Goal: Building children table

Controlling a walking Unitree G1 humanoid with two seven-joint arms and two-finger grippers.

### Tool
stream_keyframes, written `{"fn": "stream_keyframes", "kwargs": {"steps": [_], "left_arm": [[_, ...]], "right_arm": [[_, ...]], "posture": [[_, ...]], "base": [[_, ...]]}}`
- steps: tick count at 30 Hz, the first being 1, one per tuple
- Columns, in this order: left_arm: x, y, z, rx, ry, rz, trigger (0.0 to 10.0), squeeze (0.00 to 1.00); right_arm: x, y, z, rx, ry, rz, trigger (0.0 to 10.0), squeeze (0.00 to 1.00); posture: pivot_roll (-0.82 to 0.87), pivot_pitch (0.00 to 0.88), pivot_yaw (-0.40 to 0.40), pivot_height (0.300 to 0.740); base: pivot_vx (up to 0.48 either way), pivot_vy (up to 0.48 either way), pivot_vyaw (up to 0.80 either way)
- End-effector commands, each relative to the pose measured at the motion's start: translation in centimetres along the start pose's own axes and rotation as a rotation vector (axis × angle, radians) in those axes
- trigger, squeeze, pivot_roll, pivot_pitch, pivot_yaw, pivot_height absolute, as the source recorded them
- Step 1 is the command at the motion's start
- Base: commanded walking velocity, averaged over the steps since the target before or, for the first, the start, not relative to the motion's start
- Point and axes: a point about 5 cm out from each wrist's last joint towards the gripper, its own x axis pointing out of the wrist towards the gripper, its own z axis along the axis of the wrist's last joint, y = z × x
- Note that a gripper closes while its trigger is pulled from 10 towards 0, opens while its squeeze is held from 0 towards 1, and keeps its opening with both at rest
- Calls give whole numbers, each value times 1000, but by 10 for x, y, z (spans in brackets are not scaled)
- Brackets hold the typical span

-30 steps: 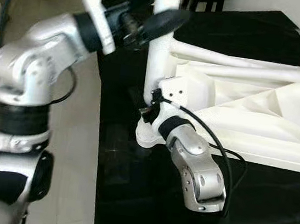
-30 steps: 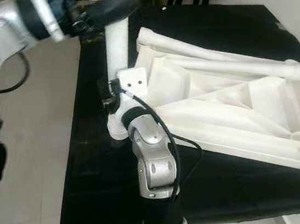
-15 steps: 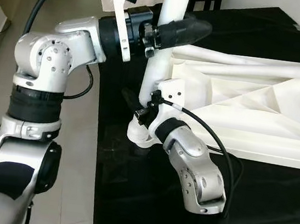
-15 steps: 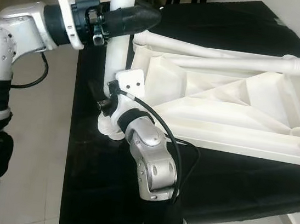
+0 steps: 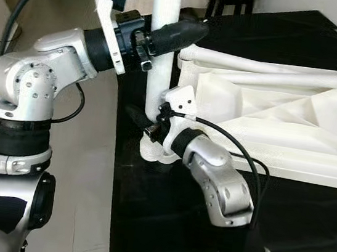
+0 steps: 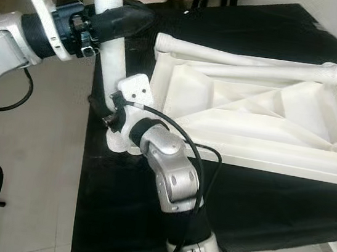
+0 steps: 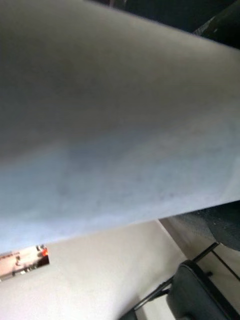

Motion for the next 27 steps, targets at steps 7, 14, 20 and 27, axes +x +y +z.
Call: {"fn": "stream_keyframes", "kwargs": {"steps": [7,14,20,27], "left_arm": [[-2,-20,3,-74,-17,-237,0,0],[-5,-28,-6,-96,75,-357,0,0],[-9,-41,-8,-102,126,-462,0,0],[-8,-46,1,-102,104,-524,0,0]], "right_arm": [[1,-25,4,-57,28,116,10000,1000],[11,-33,16,43,25,242,10000,812],[13,-16,13,77,87,441,10000,0],[8,4,8,57,68,640,0,0]], "posture": [[-49,132,64,740],[-40,124,56,740],[-46,126,49,740],[-54,125,50,740]], "base": [[0,0,0],[0,0,0],[0,0,0],[0,0,0]]}}
